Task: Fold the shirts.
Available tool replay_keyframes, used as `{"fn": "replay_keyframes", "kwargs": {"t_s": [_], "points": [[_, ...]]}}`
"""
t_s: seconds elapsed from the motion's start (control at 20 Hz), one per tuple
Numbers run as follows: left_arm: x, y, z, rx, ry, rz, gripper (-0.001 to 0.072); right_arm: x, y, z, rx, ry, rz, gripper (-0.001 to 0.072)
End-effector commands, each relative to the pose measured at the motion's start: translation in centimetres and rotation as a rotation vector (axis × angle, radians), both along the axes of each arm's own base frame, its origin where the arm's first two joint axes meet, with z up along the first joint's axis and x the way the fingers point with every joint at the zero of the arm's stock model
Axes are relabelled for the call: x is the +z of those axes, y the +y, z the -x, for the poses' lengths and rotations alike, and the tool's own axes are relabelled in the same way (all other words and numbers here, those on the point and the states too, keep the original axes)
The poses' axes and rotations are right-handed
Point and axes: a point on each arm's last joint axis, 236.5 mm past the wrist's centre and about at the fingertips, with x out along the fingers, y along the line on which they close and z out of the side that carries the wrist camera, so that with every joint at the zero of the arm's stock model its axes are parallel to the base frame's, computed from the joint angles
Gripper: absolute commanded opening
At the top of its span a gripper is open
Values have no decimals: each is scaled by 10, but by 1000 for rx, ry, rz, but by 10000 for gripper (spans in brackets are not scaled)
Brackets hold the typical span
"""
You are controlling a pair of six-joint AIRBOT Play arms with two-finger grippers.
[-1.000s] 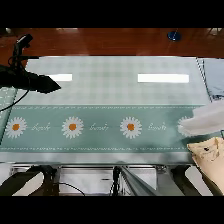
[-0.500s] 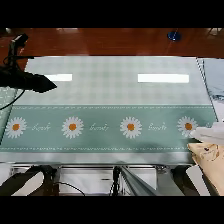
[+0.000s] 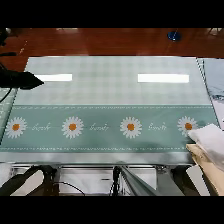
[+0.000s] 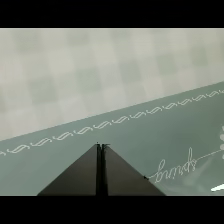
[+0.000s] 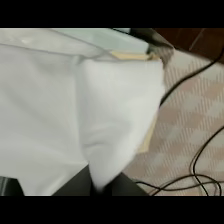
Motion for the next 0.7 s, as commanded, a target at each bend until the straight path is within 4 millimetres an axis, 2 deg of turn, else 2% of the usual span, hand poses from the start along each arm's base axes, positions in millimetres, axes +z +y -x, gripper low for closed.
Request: {"fn": "replay_keyframes", "kwargs": {"t_s": [0.0, 0.1, 0.2, 0.3, 0.45, 0.5, 0.55, 0.6, 0.65], "points": [[3, 17, -7, 54, -26, -6, 28, -20, 36, 59, -100, 170, -178, 24], [4, 23, -9, 72, -33, -7, 27, -27, 50, 91, -146, 228, -245, 25], [4, 25, -9, 80, -32, -6, 27, -37, 52, 109, -200, 229, -240, 25], [4, 25, -9, 86, -29, -2, 28, -45, 46, 112, -209, 205, -206, 25], [4, 25, -9, 97, -24, 6, 27, -50, 20, 113, -162, 192, -105, 26], [4, 25, -9, 98, -23, 7, 28, -51, 8, 112, -140, 184, -59, 63], [4, 25, -9, 98, -23, 7, 28, -53, -4, 110, -119, 172, -14, 234], [4, 25, -9, 98, -23, 7, 28, -54, -16, 108, -97, 159, 32, 450], [4, 25, -9, 98, -23, 7, 27, -54, -27, 107, -77, 151, 73, 509]]}}
